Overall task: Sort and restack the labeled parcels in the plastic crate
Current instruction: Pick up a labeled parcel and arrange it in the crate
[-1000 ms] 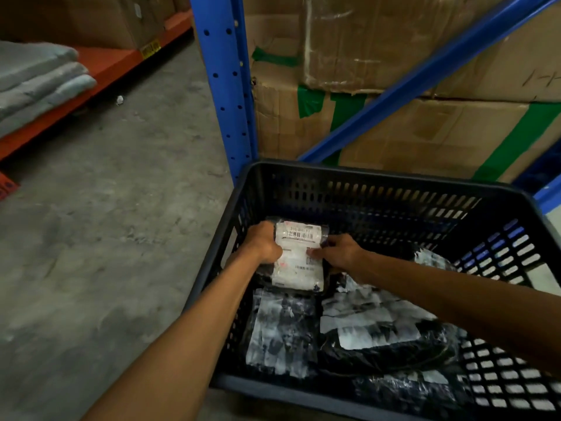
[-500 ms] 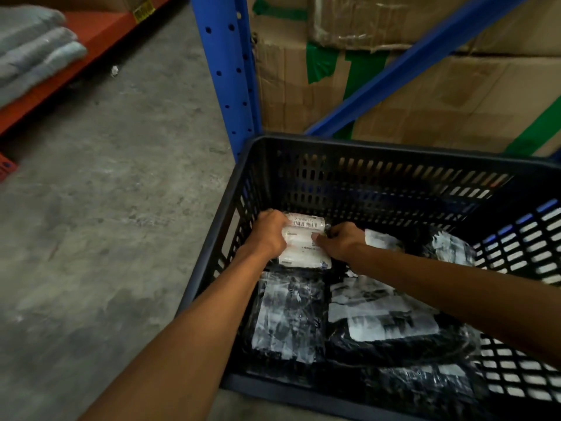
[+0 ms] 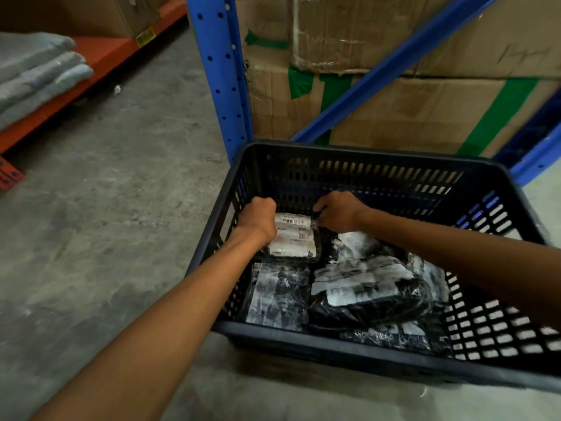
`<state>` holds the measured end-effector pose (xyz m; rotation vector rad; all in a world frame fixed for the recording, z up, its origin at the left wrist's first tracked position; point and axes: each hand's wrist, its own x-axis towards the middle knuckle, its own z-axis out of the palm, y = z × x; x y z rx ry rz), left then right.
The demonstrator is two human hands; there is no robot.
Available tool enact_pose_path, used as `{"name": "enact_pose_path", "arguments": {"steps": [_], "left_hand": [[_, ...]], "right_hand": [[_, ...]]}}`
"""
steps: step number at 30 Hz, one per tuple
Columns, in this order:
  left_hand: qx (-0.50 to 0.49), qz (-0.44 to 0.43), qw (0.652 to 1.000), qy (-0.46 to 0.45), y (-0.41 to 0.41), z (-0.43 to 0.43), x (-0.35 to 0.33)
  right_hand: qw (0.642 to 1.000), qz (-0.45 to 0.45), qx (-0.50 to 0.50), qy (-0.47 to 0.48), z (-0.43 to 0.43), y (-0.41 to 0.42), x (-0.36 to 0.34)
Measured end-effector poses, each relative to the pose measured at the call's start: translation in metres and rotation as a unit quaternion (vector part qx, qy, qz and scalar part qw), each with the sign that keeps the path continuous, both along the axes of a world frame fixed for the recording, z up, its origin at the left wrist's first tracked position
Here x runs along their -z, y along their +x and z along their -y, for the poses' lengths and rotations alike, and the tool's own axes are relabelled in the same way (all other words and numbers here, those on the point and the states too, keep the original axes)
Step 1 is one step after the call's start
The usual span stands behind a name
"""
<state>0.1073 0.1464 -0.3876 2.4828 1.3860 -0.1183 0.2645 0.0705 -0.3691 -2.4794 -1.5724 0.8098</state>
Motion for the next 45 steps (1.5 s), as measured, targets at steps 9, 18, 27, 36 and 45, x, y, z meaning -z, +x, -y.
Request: {"name": "enact_pose_path", "arguments": {"steps": [9,18,27,36,45], "left_hand": [[-0.020,-0.148,0.973,-0.176,-0.034,0.030,-0.009],[0.077,-0.130,0.974,-0.168,-0.016,0.044,0.003],[0.303,-0.103,0.935,-0.151,-0.015,0.075,0.012],[0.344,-0.026,0.921,-0.179,-0.016,0.079,0.006],[0.213,0.140,0.891,-0.374,-0.028,0.044,0.007]], "right_hand": [[0.988,-0.016,-0.099,-0.115,0.035,-0.071,0.007],[0.985,0.049,-0.110,-0.125,0.053,-0.044,0.004],[0.994,0.024,0.027,-0.101,0.120,0.013,-0.034],[0.947,-0.239,0.215,0.005,0.162,0.030,-0.022],[0.961,-0.271,0.055,-0.001,0.189,0.068,-0.016]]}}
